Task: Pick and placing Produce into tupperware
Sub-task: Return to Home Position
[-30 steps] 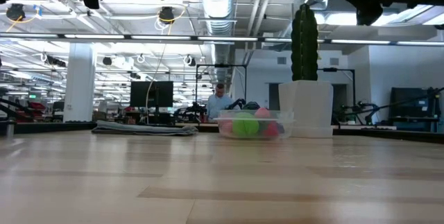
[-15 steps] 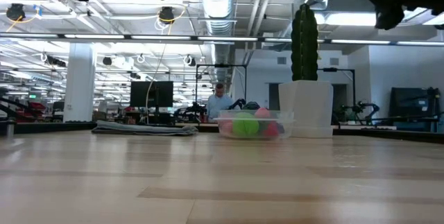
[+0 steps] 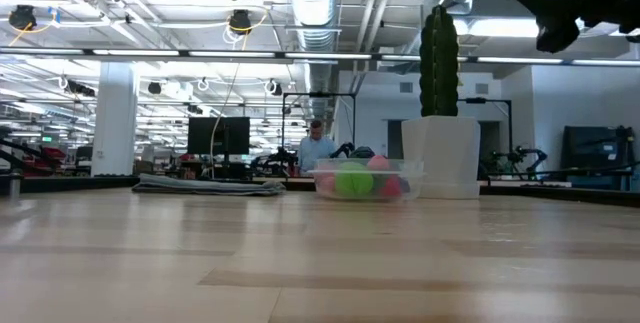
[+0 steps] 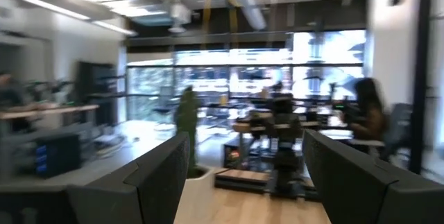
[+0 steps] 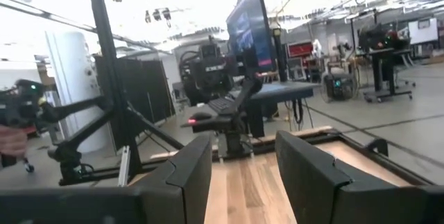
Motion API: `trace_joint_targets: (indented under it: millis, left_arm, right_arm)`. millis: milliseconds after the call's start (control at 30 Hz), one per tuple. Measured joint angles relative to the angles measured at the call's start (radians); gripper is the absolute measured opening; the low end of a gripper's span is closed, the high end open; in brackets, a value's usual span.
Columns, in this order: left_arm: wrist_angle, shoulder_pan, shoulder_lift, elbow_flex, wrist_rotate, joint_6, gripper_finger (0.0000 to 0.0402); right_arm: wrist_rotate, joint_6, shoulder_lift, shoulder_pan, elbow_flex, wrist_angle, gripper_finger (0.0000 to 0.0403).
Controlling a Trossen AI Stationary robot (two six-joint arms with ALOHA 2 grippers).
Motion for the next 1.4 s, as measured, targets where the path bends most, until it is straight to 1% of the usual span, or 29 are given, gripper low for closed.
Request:
trace_joint_targets:
  millis: [100, 167, 233, 300, 367, 500, 567, 600, 667, 733, 867, 1000, 1167, 1300, 1400]
  left_arm:
    - [-0.027, 0.014, 0.002, 0.000, 0.084, -0.048, 0.0270]
    - [-0.049, 0.030, 0.017, 0.000, 0.118, -0.098, 0.0270]
    - [-0.026, 0.047, 0.041, -0.018, 0.147, -0.132, 0.0270]
    - [0.067, 0.063, 0.067, -0.060, 0.178, -0.142, 0.0270]
    - [0.203, 0.075, 0.094, -0.117, 0.192, -0.136, 0.0270]
    - [0.447, 0.078, 0.103, -0.226, 0.200, -0.072, 0.0270]
    - [0.523, 0.079, 0.094, -0.257, 0.198, -0.053, 0.0270]
    - [0.533, 0.082, 0.089, -0.263, 0.190, -0.052, 0.0270]
    - [0.511, 0.094, 0.089, -0.265, 0.162, -0.074, 0.0270]
    - [0.460, 0.117, 0.096, -0.265, 0.160, -0.126, 0.0270]
    - [0.383, 0.182, 0.115, -0.265, 0.234, -0.248, 0.0270]
    - [0.377, 0.261, 0.151, -0.265, 0.328, -0.315, 0.0270]
    - [0.396, 0.330, 0.164, -0.265, 0.408, -0.328, 0.0270]
    - [0.398, 0.354, 0.163, -0.265, 0.412, -0.319, 0.0270]
    - [0.386, 0.353, 0.127, -0.266, 0.410, -0.272, 0.0270]
  right_arm:
    - [-0.001, 0.000, 0.000, -0.008, 0.001, 0.000, 0.0182]
    - [-0.001, 0.000, 0.000, -0.016, 0.001, 0.006, 0.0182]
    - [-0.001, -0.005, 0.000, -0.019, 0.001, 0.020, 0.0182]
    - [-0.001, -0.016, 0.000, -0.019, 0.001, 0.034, 0.0182]
    - [-0.002, -0.019, 0.000, -0.019, 0.001, 0.045, 0.0182]
    - [-0.023, -0.015, 0.000, -0.015, 0.001, 0.043, 0.0182]
    - [-0.031, -0.003, 0.000, -0.014, 0.001, 0.043, 0.0182]
    - [-0.031, -0.002, 0.000, -0.014, 0.001, 0.043, 0.0182]
    - [-0.030, 0.000, 0.000, -0.014, 0.001, 0.043, 0.0182]
    - [-0.030, 0.000, 0.000, -0.017, 0.001, 0.043, 0.0182]
    - [-0.029, 0.000, 0.000, -0.031, 0.001, 0.046, 0.0182]
    - [-0.029, 0.000, 0.000, -0.044, 0.001, 0.046, 0.0182]
    - [-0.030, 0.008, 0.000, -0.043, 0.001, 0.043, 0.0182]
    - [-0.030, 0.008, 0.000, -0.042, 0.001, 0.042, 0.0182]
    - [-0.030, 0.012, 0.000, -0.042, 0.001, 0.042, 0.0182]
